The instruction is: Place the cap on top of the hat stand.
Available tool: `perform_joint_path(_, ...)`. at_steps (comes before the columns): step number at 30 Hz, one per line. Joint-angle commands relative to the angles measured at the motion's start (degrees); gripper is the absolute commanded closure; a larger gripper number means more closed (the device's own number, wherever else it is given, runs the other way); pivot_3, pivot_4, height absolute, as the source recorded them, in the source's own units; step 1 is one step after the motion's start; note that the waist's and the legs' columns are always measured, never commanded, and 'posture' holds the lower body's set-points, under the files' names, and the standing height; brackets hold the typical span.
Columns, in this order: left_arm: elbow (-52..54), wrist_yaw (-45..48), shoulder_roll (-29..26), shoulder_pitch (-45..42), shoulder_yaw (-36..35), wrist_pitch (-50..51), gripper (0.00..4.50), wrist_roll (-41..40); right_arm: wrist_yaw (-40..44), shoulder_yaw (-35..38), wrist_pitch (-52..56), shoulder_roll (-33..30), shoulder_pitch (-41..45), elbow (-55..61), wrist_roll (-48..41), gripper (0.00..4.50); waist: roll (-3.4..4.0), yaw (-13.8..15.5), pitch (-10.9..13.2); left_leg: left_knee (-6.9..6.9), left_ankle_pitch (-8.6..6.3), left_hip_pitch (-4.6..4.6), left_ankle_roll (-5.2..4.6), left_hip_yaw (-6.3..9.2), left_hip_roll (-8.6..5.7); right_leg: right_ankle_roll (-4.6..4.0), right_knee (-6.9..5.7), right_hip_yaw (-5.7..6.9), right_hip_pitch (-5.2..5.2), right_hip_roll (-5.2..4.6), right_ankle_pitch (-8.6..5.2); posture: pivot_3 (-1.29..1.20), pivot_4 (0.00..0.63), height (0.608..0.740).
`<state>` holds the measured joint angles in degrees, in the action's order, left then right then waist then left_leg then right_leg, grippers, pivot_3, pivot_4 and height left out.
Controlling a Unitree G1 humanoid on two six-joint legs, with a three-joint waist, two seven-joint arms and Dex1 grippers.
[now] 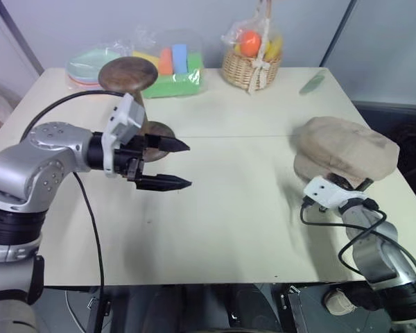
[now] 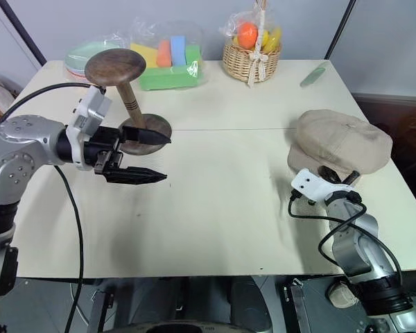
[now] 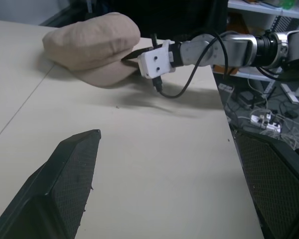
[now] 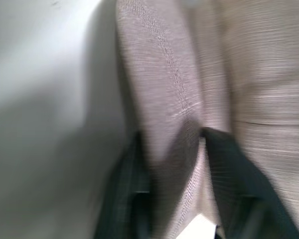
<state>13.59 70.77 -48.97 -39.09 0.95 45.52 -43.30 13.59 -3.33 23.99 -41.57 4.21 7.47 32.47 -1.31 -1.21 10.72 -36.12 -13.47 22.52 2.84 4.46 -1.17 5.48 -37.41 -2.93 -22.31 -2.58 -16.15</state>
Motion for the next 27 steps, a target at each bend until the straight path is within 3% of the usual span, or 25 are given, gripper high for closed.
perform_joint_path(1,1.1,-0.7,-0.4,-1.5,-2.4,0.8,0.0,-1.5,1.2,-0.8,-0.9,0.9,-0.4,-0.6,-0.3,4.4,-0.02,0.0,0.0,0.0,0.0,0.0,0.0,0.0,0.0,0.0,0.0,0.0,0.0,0.0,0.0,0.0,0.15,0.74)
perform_joint_path(4,1.9,-2.9,-0.6,-0.4,-4.4,1.6,0.0,-2.4,0.6,0.0,-1.1,0.5,1.5,-0.4,0.8,4.4,-0.02,-0.1,0.0,0.0,0.0,0.0,0.0,0.0,0.01,0.0,0.0,0.0,0.0,-0.01,0.0,0.0,0.15,0.74)
perform_joint_path(8,3.4,-9.2,-0.9,2.2,-12.4,4.7,0.0,-6.1,2.6,1.1,-4.1,-3.0,9.8,1.2,1.4,4.4,0.1,-1.2,0.1,0.01,0.0,0.0,0.0,0.01,0.05,0.01,-0.05,-0.02,-0.05,-0.03,0.0,0.0,0.15,0.74)
perform_joint_path(13,5.6,-21.2,-1.5,7.3,-28.3,8.9,0.0,-11.5,4.9,-2.7,-14.0,-3.5,32.5,-1.9,0.4,4.4,0.35,-2.7,0.3,0.09,0.0,0.0,0.0,0.05,0.08,0.02,-0.32,-0.13,-0.34,-0.03,0.01,0.0,0.15,0.74)
perform_joint_path(16,6.8,-25.4,-2.8,11.5,-35.2,9.6,0.0,-12.1,5.2,-6.2,-19.3,0.4,44.0,-5.9,0.1,4.4,0.36,-3.0,0.3,0.17,0.0,0.02,0.01,-0.03,0.11,-0.01,-0.56,-0.29,-0.59,0.03,-0.01,0.0,0.15,0.74)
perform_joint_path(21,8.1,-28.2,-6.0,23.2,-51.3,10.7,0.0,-11.1,2.9,-12.5,-29.2,13.5,62.0,-17.4,-1.3,4.4,0.23,-2.8,0.4,0.36,0.04,0.11,0.08,0.11,0.22,-0.18,-0.65,-0.16,-0.73,0.01,-0.13,0.0,0.15,0.74)
perform_joint_path(27,8.4,-30.0,-7.9,30.5,-63.2,12.3,0.0,-13.0,-0.9,-16.8,-39.2,26.3,71.8,-34.0,-2.6,4.4,-0.06,-2.0,0.3,0.16,0.13,0.58,0.25,0.38,0.1,-0.19,-0.64,0.05,-1.01,-0.13,-0.11,0.0,0.15,0.74)
